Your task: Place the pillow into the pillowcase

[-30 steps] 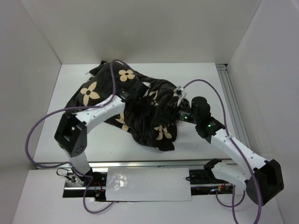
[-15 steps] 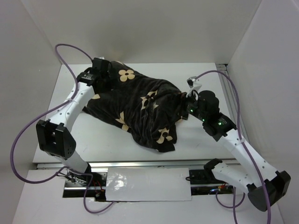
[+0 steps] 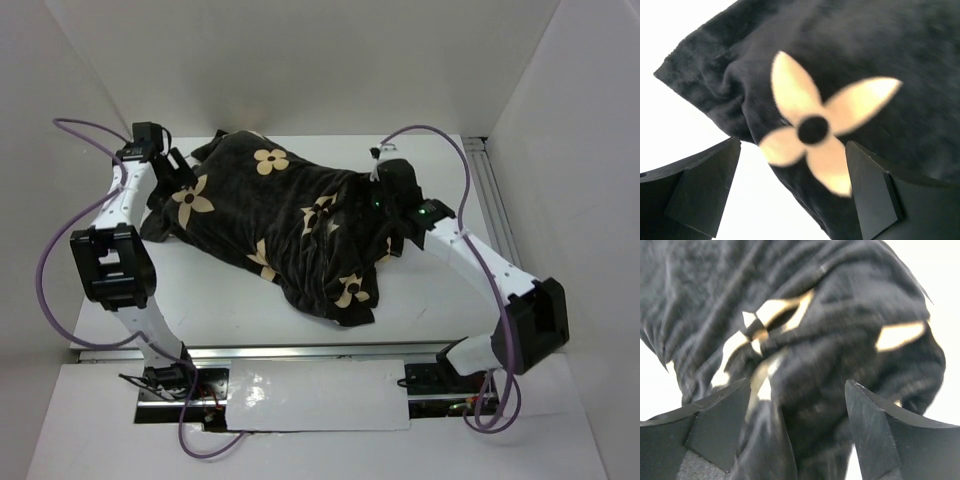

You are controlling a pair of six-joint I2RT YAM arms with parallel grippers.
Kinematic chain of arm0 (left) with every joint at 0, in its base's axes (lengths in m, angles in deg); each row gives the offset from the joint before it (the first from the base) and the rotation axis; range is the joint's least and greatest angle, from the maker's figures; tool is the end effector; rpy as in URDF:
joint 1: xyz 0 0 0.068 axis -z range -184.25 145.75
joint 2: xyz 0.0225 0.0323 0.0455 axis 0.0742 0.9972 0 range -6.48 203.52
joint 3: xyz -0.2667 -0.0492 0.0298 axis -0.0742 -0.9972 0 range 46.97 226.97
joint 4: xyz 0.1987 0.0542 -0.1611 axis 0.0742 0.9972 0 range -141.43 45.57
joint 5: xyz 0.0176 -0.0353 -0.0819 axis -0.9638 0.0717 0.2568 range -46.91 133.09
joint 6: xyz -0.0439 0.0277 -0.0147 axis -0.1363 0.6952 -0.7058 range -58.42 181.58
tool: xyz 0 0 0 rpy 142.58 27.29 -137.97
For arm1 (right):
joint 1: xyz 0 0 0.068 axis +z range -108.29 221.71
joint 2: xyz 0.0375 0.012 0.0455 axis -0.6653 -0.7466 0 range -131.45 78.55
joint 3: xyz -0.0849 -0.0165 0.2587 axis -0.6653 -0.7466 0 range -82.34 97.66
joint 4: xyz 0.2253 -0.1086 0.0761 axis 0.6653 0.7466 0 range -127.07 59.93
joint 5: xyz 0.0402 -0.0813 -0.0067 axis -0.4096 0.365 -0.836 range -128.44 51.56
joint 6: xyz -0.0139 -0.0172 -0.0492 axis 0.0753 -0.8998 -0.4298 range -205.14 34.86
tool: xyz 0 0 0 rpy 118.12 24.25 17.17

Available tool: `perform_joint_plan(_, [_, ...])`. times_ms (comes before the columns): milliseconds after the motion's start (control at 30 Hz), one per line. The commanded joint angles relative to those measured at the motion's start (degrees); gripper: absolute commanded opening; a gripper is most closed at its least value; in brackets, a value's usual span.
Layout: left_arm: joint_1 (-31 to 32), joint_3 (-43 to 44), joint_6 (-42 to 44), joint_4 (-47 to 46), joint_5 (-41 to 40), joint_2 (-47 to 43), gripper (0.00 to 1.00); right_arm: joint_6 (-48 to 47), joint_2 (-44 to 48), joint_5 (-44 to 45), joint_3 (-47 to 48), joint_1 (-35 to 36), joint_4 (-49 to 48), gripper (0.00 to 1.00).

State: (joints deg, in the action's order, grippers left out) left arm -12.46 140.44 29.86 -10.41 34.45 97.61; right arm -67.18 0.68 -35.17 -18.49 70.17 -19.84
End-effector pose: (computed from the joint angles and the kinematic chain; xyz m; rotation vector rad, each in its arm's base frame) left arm 0.3991 0.0629 0.2978 -0.8997 2.2873 0.0075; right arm 0.2738 0.1461 0.3137 -0.1621 2.1379 0.4195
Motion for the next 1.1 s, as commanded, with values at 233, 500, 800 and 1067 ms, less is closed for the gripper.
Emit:
perform_joint_plan(233, [-0.3, 2.7, 0.9, -3.7, 3.1, 6.9, 0.96, 0.4, -12.1, -3.3, 9.8, 7.2, -1.2, 0.79])
perform_joint_plan(500, [-0.8, -2.8, 1.4, -6.9, 5.0, 8.1, 0.45, 4.5, -16.9, -3.6, 8.6, 10.2, -2.6, 0.74])
perform_joint_plan(800, [-0.8, -4.5, 1.9, -9.3, 7.5, 8.6, 0.00, 6.6, -17.9, -0.3, 12.8, 11.8, -0.7, 0.00])
perform_joint_plan(1067, [-2.9, -7.6, 0.7, -11.0, 5.7, 6.8, 0.00, 10.3, -3.4, -0.9, 14.5, 13.3, 11.6, 0.00])
